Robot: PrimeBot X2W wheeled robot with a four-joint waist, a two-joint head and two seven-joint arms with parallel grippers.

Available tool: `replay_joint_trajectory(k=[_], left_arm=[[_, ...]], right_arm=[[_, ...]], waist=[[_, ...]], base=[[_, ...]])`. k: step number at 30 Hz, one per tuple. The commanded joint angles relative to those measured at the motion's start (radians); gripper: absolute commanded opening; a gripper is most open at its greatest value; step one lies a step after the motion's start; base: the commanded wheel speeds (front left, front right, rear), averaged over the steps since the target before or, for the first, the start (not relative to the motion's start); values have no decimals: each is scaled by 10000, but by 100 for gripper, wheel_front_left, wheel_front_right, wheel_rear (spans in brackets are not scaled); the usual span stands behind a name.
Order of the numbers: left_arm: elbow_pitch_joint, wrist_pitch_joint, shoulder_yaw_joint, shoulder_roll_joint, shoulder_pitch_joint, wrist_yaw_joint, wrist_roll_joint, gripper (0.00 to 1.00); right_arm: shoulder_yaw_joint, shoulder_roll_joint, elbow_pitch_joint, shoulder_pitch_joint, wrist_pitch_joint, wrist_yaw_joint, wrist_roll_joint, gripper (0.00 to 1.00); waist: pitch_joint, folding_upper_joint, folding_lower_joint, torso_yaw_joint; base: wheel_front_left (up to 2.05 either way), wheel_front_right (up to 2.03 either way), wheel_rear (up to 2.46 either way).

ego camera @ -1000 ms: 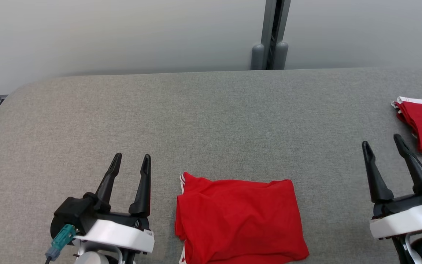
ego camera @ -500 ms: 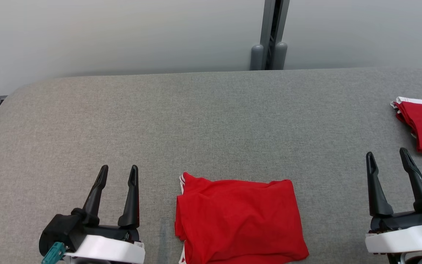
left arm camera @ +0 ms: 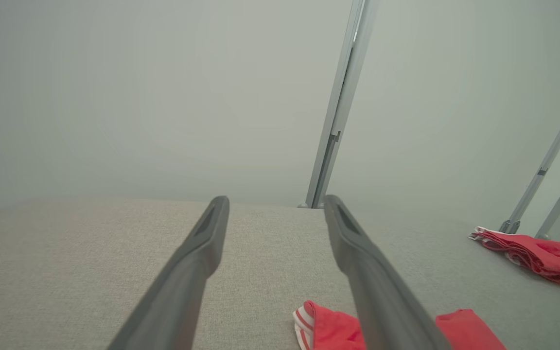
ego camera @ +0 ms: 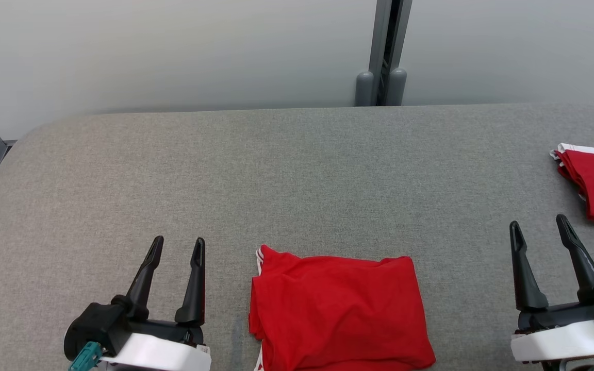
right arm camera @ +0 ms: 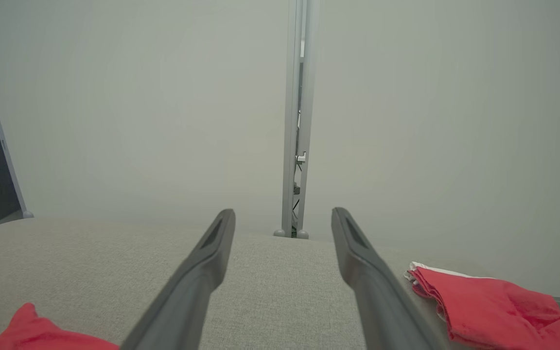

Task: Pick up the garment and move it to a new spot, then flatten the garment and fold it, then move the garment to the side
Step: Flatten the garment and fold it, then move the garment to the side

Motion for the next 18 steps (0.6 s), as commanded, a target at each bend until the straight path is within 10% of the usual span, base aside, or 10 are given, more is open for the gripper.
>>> replay_joint_trajectory(k=[1,18], left_arm=[[-7,-42,-13,20,37,0,-72,100],[37,-42,-133,17,53,130,-109,100]], right_arm=[[-49,-54,52,88,-65,-5,-52,100],[-98,-12,170,139,-66,-5,-168,100]], waist=[[-24,-1,0,1],[-38,-1,0,37]], base=[[0,0,0],[0,0,0]])
